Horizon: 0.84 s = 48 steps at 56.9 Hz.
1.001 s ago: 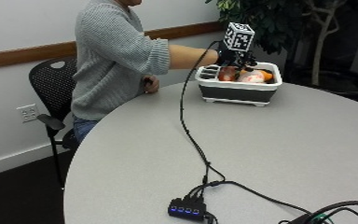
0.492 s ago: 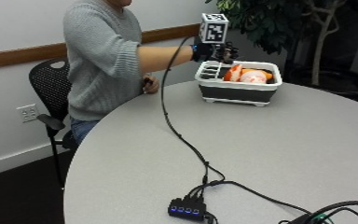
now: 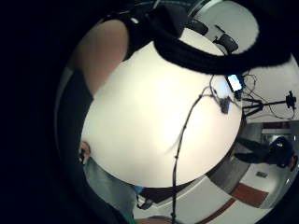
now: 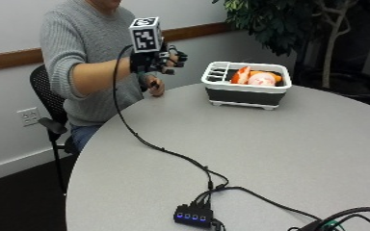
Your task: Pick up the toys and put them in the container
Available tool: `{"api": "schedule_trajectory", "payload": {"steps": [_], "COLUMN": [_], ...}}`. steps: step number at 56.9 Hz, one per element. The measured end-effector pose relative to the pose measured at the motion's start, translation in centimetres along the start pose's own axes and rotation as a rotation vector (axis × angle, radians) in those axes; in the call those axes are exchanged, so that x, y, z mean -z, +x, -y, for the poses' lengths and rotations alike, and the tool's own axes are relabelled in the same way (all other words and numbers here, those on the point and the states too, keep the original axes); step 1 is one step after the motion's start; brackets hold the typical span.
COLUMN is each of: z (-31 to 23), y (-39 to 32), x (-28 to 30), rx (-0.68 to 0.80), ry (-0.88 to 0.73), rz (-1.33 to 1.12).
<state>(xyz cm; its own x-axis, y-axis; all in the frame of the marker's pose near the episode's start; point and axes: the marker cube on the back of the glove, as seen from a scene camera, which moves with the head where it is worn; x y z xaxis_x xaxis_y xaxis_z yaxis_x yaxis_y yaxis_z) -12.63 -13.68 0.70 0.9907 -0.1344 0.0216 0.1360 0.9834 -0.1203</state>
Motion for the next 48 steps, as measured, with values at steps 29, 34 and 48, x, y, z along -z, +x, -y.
{"api": "schedule_trajectory", "payload": {"steps": [29, 34, 48], "z": [-18.2, -17.8, -16.9], "y": [-3.4, -3.5, -3.5], "x": [-10.8, -11.2, -11.4], "rx": [-0.172, -0.165, -0.159], "ry": [0.007, 0.006, 0.004], "rz": [0.029, 0.035, 0.031]}}
